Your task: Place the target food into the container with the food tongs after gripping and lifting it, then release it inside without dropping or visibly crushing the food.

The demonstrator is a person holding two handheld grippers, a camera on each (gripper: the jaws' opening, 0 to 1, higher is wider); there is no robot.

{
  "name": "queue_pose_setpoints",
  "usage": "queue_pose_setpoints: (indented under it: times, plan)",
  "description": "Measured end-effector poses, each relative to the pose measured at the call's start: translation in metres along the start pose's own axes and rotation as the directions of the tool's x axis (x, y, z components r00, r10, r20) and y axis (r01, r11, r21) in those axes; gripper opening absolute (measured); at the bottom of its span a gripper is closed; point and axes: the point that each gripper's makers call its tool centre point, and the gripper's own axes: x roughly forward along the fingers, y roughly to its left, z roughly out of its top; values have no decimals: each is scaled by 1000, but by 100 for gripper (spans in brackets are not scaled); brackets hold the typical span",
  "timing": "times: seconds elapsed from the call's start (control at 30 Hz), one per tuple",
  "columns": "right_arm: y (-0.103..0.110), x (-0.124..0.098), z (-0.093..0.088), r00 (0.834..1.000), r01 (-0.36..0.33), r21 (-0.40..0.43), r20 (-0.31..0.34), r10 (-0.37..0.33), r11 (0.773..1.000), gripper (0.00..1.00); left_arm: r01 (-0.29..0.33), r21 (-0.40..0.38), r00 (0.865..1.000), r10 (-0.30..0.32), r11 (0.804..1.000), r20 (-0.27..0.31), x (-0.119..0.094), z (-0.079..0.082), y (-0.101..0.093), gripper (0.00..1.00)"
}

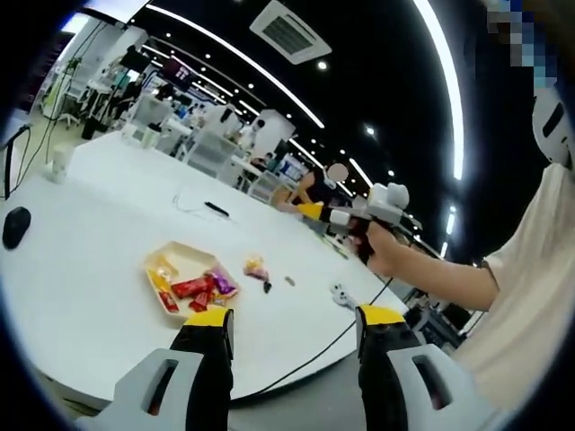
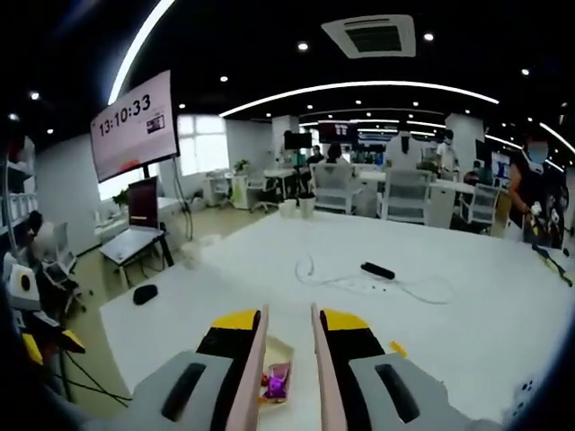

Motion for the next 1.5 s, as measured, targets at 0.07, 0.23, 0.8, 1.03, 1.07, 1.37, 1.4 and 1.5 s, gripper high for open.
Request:
queue_pose_setpoints:
  times: [0.07, 0.23, 0.8, 1.03, 1.07, 1.37, 1.4, 1.5]
  plan:
    - [-7, -6, -1, 1000, 17, 12, 5, -17, 1000, 25, 10, 4, 1000, -10, 1000, -8, 3, 0, -2, 54]
    - [-32, -25, -2, 997, 74, 45, 27, -75, 996, 26, 38, 16, 999, -37, 999, -29, 10, 1, -6, 54]
    - [-96, -81, -33, 973, 224, 165, 19, -230, 961, 26, 121, 35, 987, -116, 992, -109, 32, -7, -19, 54]
    - [-99, -82, -50, 977, 209, 246, -19, -211, 946, 26, 122, 37, 986, -116, 992, -120, 35, -8, -19, 54]
    - [-102, -82, -52, 975, 219, 239, -22, -220, 946, 26, 121, 37, 986, -116, 992, -122, 35, -8, -19, 54]
    - [-110, -90, -65, 968, 250, 232, -50, -245, 940, 26, 123, 33, 984, -117, 992, -136, 38, -12, -19, 54]
    - [-112, -91, -66, 966, 257, 226, -51, -252, 940, 26, 124, 33, 983, -118, 992, -137, 39, -13, -19, 54]
    - [-115, -93, -69, 962, 273, 214, -60, -267, 938, 27, 126, 30, 983, -121, 992, -139, 41, -13, -19, 54]
